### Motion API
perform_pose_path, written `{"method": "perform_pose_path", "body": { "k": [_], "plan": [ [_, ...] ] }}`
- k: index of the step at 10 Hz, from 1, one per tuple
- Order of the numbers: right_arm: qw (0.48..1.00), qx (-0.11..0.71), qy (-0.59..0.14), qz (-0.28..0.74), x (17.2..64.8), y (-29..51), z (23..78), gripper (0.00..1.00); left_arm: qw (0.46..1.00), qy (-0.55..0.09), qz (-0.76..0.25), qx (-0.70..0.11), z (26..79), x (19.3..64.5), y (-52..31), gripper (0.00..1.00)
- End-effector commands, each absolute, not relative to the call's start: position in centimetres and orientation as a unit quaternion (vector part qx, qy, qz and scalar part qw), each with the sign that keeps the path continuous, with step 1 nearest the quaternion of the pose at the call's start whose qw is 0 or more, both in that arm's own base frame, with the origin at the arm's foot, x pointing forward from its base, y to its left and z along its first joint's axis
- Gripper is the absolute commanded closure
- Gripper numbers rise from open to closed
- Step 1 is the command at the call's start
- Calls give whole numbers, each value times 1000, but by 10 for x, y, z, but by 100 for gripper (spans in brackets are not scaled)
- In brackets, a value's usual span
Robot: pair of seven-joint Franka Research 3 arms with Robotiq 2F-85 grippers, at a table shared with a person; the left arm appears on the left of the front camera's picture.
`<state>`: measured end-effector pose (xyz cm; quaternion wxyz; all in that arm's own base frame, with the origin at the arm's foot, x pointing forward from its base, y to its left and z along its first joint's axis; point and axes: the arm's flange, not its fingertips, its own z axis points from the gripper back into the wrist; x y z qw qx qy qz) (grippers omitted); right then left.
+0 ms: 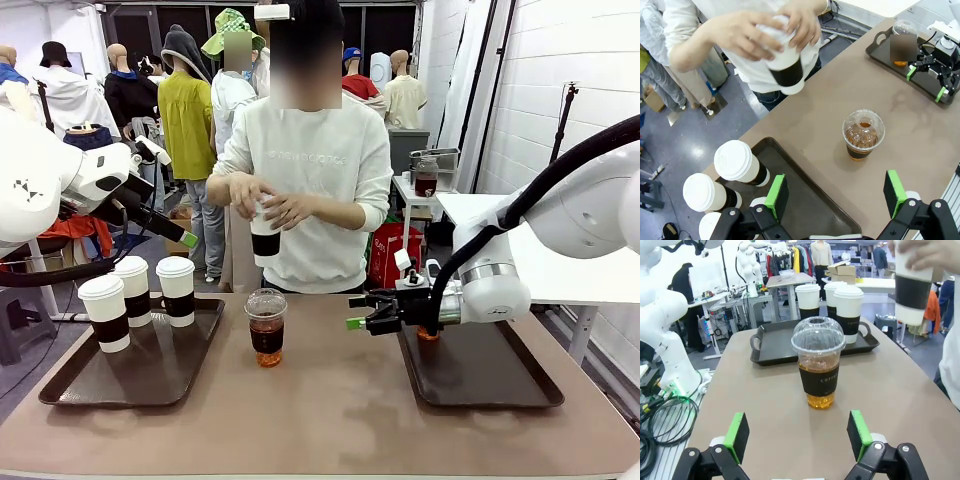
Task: Distribute the coffee onto the tray.
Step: Pick up another iced Americano from the middle of the table and place it on the right Handle tray.
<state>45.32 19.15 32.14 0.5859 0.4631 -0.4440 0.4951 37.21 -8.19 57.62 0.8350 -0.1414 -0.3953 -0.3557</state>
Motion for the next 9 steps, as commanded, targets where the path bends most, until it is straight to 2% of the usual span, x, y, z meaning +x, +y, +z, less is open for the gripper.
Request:
{"method": "perform_pose_path", "body": {
  "k": [1,5,9],
  "plan": [
    [595,460,-446,486,464,214,313,0,835,-393,-355,-146,575,373,-80,0],
    [589,467,-435,495,481,251,289,0,835,-393,-355,-146,575,373,-80,0],
    [554,482,-426,528,502,273,269,0,835,-393,-355,-146,575,373,-80,0]
  ]
}}
